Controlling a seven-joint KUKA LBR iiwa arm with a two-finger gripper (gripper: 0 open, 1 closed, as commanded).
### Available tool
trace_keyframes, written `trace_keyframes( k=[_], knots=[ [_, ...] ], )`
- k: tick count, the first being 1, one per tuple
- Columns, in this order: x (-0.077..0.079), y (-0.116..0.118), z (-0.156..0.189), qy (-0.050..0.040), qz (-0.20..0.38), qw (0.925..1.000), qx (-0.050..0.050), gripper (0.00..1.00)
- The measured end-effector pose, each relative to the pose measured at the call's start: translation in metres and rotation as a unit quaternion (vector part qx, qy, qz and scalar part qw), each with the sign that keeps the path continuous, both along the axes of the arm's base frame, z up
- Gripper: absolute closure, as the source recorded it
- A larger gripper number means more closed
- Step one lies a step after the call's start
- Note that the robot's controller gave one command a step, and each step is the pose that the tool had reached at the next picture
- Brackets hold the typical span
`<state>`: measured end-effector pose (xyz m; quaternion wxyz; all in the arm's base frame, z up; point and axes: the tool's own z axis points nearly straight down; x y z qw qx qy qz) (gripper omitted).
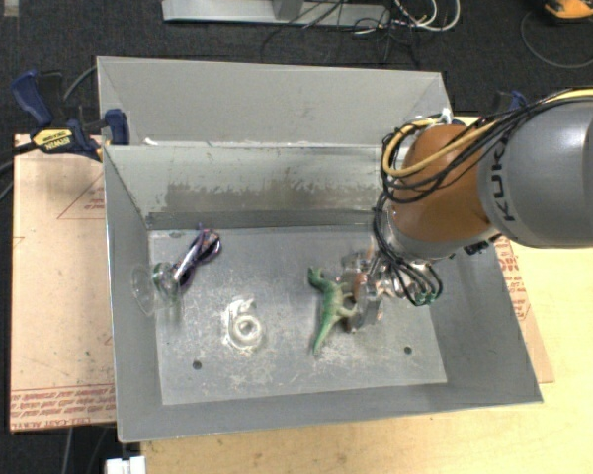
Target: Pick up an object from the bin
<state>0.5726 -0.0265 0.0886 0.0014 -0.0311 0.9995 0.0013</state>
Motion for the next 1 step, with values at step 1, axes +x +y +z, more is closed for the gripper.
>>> trace_keyframes(
  k=[1],
  knots=[
    [0.0, 0.0, 0.0, 0.0, 0.0, 1.0, 0.0, 1.0]
  ],
)
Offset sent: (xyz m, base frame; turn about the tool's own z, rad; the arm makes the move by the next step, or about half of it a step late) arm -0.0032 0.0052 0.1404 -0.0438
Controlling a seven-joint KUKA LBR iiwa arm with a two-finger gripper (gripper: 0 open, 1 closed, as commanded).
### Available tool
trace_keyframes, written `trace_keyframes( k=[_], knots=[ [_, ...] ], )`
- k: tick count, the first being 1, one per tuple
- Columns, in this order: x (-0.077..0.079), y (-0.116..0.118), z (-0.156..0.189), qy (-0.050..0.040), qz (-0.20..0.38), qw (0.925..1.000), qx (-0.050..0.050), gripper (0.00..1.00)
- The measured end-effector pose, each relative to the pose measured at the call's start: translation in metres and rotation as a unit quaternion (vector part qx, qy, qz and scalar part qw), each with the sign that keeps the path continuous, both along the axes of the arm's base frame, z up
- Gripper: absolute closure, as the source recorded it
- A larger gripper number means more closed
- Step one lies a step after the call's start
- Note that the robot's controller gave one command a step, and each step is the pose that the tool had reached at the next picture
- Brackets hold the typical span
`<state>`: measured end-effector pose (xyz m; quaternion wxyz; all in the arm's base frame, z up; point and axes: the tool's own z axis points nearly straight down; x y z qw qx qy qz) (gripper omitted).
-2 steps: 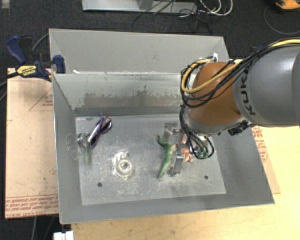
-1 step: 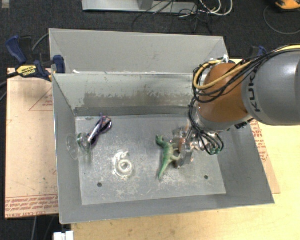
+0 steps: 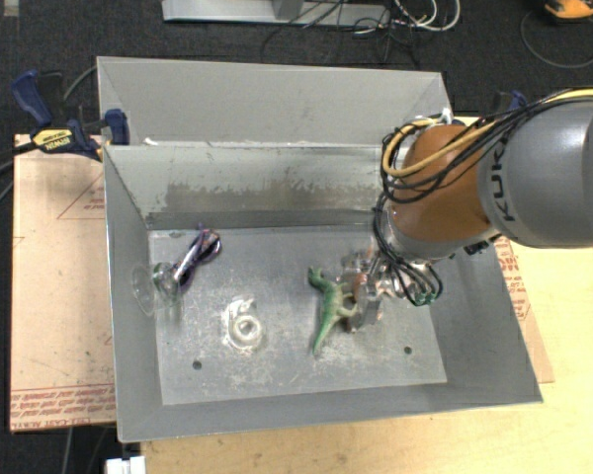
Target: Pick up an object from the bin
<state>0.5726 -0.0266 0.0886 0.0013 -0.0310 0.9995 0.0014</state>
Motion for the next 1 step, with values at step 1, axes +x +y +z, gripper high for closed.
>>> trace_keyframes(
  k=[1],
  knots=[
    [-0.0025, 0.0055, 0.1401, -0.0015, 0.021, 0.9998, 0.0, 1.0]
  ],
)
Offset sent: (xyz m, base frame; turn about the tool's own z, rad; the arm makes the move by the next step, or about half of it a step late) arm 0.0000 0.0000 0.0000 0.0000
